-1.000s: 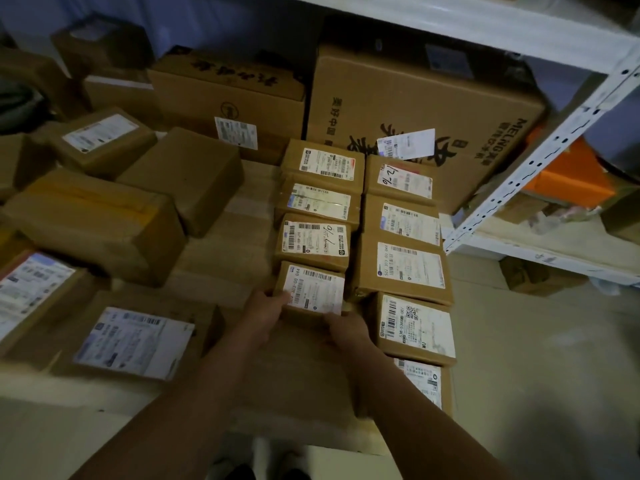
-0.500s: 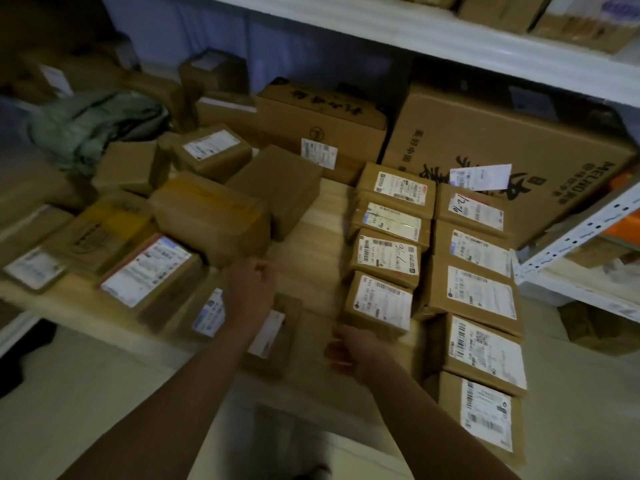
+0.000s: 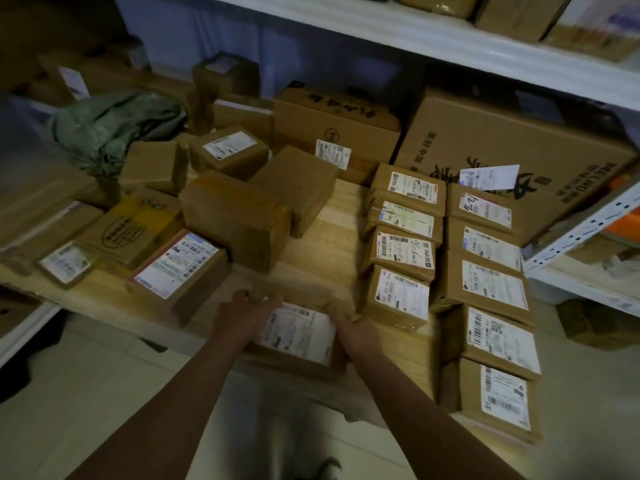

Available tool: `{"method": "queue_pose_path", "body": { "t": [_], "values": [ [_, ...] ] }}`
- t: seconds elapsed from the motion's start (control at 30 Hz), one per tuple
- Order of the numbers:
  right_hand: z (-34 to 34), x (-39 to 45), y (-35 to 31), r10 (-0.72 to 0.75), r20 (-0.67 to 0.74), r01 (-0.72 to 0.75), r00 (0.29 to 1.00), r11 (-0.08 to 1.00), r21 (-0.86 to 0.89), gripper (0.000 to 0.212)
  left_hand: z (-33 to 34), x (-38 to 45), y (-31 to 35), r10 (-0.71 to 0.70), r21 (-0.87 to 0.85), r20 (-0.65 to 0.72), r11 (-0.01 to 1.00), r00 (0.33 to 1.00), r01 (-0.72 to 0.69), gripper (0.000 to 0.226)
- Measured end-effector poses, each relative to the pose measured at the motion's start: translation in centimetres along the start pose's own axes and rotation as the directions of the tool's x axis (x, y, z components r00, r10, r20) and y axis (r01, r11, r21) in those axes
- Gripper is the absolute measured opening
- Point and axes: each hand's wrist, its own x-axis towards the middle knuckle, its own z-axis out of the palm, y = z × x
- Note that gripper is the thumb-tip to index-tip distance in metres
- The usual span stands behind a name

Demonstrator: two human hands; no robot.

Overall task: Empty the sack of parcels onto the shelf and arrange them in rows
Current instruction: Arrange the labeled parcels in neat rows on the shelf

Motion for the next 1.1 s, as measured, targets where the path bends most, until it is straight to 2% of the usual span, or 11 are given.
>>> {"method": "queue_pose_path", "body": {
  "t": [0.07,0.1,0.2,0.27,0.4,0.5,0.67,0.83,0.93,1.0,1.1],
  "values": [
    [-1.3,0.1,0.7,-0.025,-0.107,0.007,0.994,0.985,-0.171,0.059,0.5,-0.6,0.5,0.025,-0.017,0.122,1.0,0.992,-0.023,0.074],
    [-2.0,0.1,0.9,-0.031,-0.133,-0.003,0.991,0.968,-0.251,0.063,1.0,-0.9,0.8,0.046,-0.021,0.169,0.999,0.984,-0.044,0.064],
    [-4.1,0.3,1.8,-0.063,-0.195,-0.018,0.979,0.921,-0.388,0.059,2.8,-2.0,2.0,0.119,-0.028,0.238,0.993,0.964,-0.115,0.028],
    [-5.4,0.5,2.5,-0.059,-0.267,-0.063,0.962,0.902,-0.427,0.059,4.2,-2.5,2.7,0.133,-0.018,0.279,0.991,0.951,-0.133,0.013],
    [-7.5,0.3,3.3,-0.094,-0.367,-0.12,0.925,0.846,-0.519,0.051,6.6,-3.2,3.6,0.133,0.026,0.312,0.989,0.941,-0.148,0.025],
    [-8.5,0.3,3.8,-0.111,-0.368,-0.136,0.923,0.801,-0.582,0.049,8.1,-3.7,3.9,0.156,0.03,0.352,0.984,0.923,-0.178,0.024],
    [-9.5,0.9,4.1,-0.111,-0.394,-0.158,0.912,0.792,-0.59,0.051,9.6,-4.0,4.6,0.2,0.025,0.36,0.974,0.911,-0.224,0.026],
    [-10.4,1.7,4.0,-0.153,-0.35,-0.089,0.924,0.806,-0.585,0.049,10.4,-4.2,5.0,0.222,-0.004,0.34,0.972,0.914,-0.234,0.024],
    [-10.6,1.9,3.7,-0.172,-0.345,-0.087,0.923,0.778,-0.622,0.047,10.6,-4.2,5.4,0.215,-0.006,0.337,0.974,0.917,-0.227,0.025],
    [-10.7,1.9,3.3,-0.224,-0.327,-0.057,0.918,0.741,-0.669,0.045,10.7,-4.2,5.5,0.202,-0.011,0.349,0.977,0.915,-0.211,0.025],
    [-10.5,2.2,2.9,-0.341,-0.281,0.068,0.897,0.734,-0.675,0.041,10.8,-4.2,5.9,0.203,-0.024,0.323,0.978,0.924,-0.207,0.018]
  ]
}}
